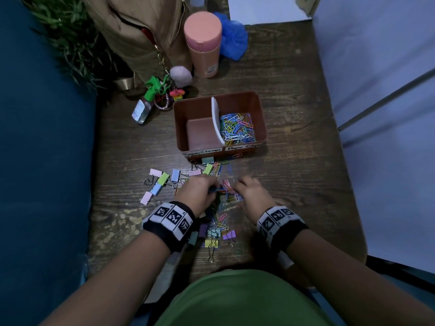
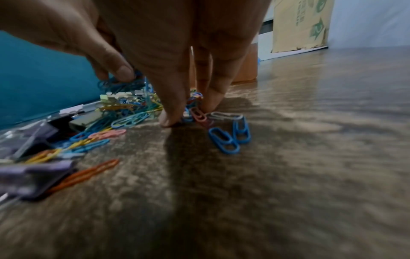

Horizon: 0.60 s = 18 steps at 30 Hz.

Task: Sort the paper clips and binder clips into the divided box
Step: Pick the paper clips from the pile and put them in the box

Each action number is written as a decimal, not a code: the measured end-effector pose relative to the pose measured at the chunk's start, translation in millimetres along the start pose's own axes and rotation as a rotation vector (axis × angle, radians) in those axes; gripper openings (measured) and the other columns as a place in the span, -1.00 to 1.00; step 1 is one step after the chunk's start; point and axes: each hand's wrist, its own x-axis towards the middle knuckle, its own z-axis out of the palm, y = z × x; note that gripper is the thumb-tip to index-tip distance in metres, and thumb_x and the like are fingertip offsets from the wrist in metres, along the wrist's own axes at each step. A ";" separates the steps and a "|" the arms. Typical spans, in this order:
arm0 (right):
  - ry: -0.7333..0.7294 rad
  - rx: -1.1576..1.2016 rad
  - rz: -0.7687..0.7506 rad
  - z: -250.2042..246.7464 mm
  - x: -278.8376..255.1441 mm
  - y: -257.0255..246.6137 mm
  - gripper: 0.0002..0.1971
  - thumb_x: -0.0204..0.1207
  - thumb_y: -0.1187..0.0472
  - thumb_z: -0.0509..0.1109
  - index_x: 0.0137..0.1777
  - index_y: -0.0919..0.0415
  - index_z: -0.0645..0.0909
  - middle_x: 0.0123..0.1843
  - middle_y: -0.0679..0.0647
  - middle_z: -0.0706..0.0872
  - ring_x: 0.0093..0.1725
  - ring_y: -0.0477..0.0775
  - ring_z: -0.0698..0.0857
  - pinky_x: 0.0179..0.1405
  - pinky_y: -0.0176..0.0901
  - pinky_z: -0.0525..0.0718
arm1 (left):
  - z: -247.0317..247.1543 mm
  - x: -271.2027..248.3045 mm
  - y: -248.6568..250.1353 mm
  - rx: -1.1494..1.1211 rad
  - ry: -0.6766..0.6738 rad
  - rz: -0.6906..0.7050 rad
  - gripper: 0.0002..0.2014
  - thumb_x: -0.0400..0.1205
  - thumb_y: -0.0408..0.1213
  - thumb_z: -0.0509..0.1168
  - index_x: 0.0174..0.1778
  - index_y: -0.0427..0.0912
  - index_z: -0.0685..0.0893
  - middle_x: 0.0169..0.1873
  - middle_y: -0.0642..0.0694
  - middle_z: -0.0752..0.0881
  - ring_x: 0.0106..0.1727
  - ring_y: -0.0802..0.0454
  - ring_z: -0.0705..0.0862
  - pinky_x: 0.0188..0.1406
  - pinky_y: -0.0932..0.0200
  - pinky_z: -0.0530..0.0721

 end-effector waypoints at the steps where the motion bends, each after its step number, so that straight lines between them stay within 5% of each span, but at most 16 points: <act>1: -0.012 0.008 -0.021 2.0 -1.5 -0.8 -0.53 0.39 0.44 0.40 0.32 0.21 0.54 0.31 0.19 0.52 0.30 0.26 0.46 0.25 0.04 0.50 | -2.0 -1.1 -0.6 -0.010 0.009 0.002 -0.76 0.44 -0.40 0.40 0.00 -0.08 0.76 -0.05 -0.13 0.77 -0.01 -0.12 0.71 0.07 0.05 0.68; 9: -0.013 -0.035 -0.016 7.4 -14.9 -10.7 -0.71 0.39 0.50 0.26 0.06 0.21 0.51 0.06 0.23 0.61 -0.02 0.33 0.66 -0.16 0.01 0.58 | -25.2 -3.4 11.2 -0.087 0.093 0.032 -0.79 0.46 -0.42 0.42 -0.03 -0.10 0.79 -0.08 -0.11 0.81 -0.04 -0.01 0.73 0.00 0.32 0.57; 13: 0.030 0.183 0.106 1.8 -14.4 -6.6 -0.77 0.27 0.39 0.36 -0.14 0.08 0.64 -0.13 0.14 0.75 -0.12 0.22 0.72 -0.17 -0.11 0.67 | -46.4 2.7 29.1 -0.236 0.160 0.024 -0.85 0.45 -0.39 0.48 -0.12 -0.09 0.82 -0.26 0.02 0.77 -0.29 0.32 0.62 -0.26 0.55 0.48; 18: 0.214 0.417 0.199 -20.9 -23.2 -3.9 -0.82 0.25 0.42 0.44 -0.23 0.16 0.76 -0.53 -0.15 0.59 -0.43 -0.09 0.54 -0.47 -0.58 0.41 | -75.7 34.3 56.6 -0.464 0.291 0.068 -0.86 0.39 -0.37 0.52 -0.18 -0.08 0.81 -0.32 -0.20 0.80 -0.34 0.13 0.61 -0.25 0.20 0.58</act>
